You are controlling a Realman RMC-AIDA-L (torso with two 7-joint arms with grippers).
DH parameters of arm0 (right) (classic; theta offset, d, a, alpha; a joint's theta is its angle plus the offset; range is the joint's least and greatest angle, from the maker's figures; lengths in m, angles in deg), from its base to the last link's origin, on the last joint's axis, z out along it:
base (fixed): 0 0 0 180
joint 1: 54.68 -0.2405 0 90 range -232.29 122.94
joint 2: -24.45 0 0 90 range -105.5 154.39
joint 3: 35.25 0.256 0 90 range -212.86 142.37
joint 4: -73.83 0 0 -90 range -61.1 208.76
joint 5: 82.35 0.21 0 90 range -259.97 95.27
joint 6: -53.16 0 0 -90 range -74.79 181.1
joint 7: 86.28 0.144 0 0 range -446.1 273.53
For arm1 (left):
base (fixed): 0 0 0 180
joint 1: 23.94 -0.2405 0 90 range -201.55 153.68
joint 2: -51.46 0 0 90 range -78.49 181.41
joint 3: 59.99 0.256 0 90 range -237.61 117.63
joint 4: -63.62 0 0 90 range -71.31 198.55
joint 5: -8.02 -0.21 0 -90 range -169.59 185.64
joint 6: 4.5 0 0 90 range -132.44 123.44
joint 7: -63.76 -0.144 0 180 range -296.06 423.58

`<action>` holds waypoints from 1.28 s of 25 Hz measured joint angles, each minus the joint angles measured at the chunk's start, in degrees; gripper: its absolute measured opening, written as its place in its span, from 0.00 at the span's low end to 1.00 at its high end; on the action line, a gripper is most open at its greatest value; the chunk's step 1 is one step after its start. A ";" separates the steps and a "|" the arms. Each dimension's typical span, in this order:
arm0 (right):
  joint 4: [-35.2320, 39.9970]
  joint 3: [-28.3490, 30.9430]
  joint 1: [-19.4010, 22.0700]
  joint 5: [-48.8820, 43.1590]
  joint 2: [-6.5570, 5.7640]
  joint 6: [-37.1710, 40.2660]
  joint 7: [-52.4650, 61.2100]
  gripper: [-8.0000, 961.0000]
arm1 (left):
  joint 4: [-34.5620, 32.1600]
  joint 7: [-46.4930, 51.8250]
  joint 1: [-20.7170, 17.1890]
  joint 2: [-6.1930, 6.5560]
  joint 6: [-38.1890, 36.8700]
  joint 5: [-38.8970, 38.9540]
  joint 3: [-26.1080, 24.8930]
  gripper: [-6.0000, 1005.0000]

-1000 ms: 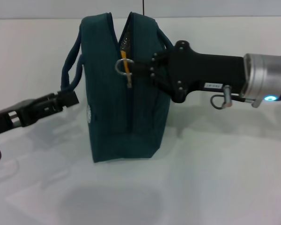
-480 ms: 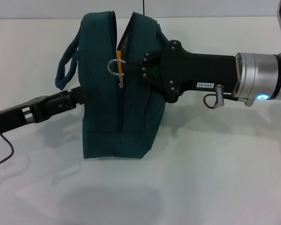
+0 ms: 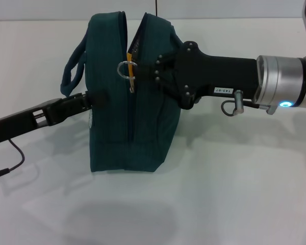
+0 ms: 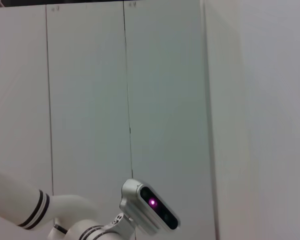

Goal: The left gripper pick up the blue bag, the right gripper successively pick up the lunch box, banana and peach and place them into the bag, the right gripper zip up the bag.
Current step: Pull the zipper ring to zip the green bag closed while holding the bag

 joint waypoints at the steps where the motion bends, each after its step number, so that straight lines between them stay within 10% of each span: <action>1: 0.00 0.00 0.03 0.05 0.00 0.00 0.00 0.01 | 0.01 0.05 0.15 -0.10 0.02 0.05 0.00 0.75; 32: -0.45 0.31 2.15 4.54 -0.12 2.21 3.37 0.01 | 0.00 -1.50 0.11 -1.38 -1.66 1.12 0.71 0.06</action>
